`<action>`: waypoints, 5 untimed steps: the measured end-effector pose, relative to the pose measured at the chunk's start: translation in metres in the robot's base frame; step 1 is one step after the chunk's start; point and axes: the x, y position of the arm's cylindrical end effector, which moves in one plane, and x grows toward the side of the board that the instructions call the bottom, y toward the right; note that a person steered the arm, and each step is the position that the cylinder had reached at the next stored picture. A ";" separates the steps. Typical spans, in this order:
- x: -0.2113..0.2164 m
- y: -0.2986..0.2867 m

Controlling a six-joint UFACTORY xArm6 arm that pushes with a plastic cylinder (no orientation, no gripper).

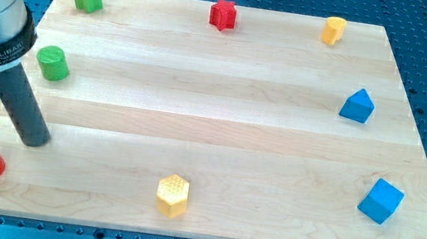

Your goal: Place the blue triangle diagonally bottom right to the red star

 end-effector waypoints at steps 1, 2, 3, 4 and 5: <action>0.000 0.000; 0.004 0.000; 0.005 0.000; 0.005 0.000; 0.005 0.000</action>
